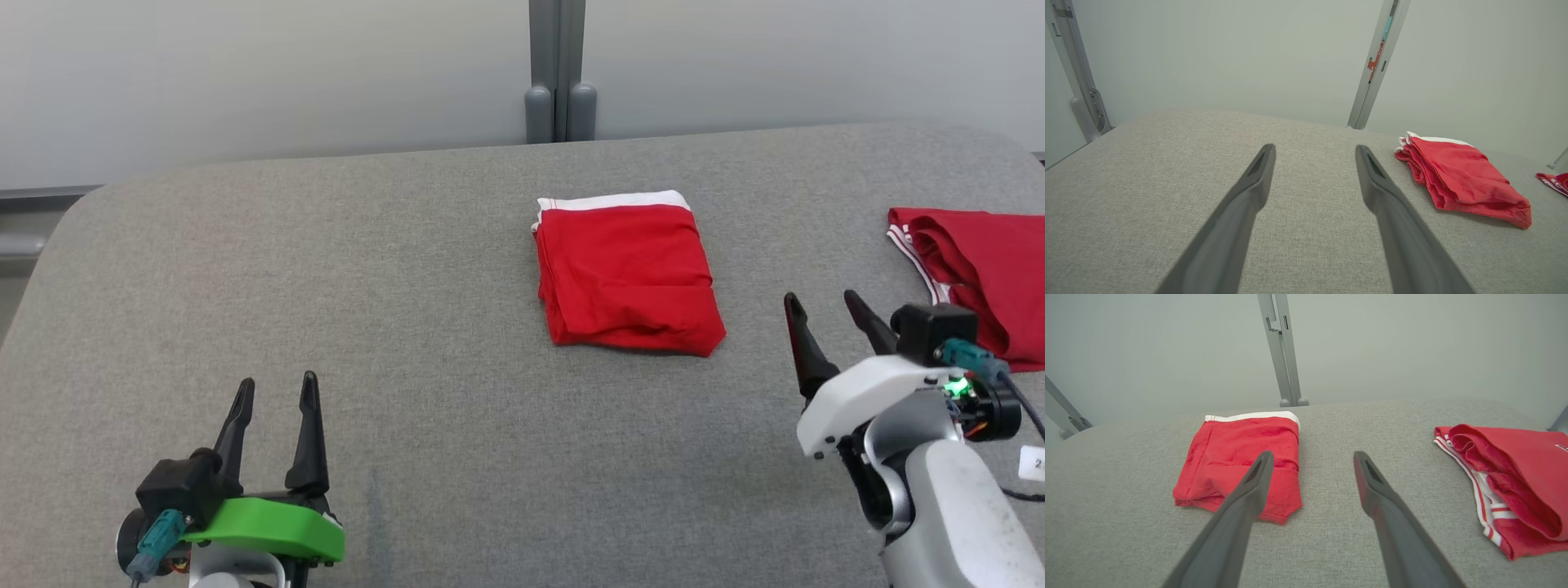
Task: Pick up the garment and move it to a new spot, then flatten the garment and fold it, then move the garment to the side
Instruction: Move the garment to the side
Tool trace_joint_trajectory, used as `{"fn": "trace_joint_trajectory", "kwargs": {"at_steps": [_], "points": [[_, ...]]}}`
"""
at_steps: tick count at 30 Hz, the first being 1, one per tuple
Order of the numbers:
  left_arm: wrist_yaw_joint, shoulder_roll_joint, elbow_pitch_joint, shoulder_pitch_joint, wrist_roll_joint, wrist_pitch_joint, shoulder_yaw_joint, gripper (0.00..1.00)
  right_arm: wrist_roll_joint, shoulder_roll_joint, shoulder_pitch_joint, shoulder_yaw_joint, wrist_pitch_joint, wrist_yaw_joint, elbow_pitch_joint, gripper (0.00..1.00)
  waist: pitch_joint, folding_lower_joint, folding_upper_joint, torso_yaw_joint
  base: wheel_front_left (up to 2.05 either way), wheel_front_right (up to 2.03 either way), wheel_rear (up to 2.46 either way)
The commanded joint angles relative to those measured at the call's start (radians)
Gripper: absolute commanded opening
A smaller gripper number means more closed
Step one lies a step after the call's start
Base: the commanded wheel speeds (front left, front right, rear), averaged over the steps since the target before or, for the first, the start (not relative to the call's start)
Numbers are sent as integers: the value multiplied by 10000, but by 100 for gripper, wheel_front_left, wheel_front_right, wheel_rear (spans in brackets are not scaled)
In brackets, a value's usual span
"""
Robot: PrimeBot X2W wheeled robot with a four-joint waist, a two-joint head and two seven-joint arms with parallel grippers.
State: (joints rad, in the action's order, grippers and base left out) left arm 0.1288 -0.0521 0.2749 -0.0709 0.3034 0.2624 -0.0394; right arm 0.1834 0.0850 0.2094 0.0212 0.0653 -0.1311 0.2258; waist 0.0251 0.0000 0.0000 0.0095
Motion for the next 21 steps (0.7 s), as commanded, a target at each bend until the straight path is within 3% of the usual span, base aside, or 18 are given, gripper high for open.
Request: {"fn": "trace_joint_trajectory", "kwargs": {"at_steps": [1, 5, 10, 21], "points": [[22, -51, -54, -200, -83, 26, -66, 100, 166, 116, 424, 128, 287, 10, 181, 100, 232, 0, 0, 219, 0, 0, 0], [22, -45, -185, -460, -93, 26, -269, 100, 850, 116, 1665, 534, 1422, 6, 949, 100, 725, 0, 0, 581, 0, 0, 0], [22, -36, -387, -919, -49, 26, -575, 100, 918, 337, 3176, 924, 2653, 6, 2242, 100, 1553, 0, 0, 1174, 0, 0, 0], [22, -5, -515, -1614, 158, 26, -1073, 100, 340, 578, 5223, 1299, 3198, 7, 5268, 100, 2644, 0, 0, 2246, 0, 0, 0]]}}
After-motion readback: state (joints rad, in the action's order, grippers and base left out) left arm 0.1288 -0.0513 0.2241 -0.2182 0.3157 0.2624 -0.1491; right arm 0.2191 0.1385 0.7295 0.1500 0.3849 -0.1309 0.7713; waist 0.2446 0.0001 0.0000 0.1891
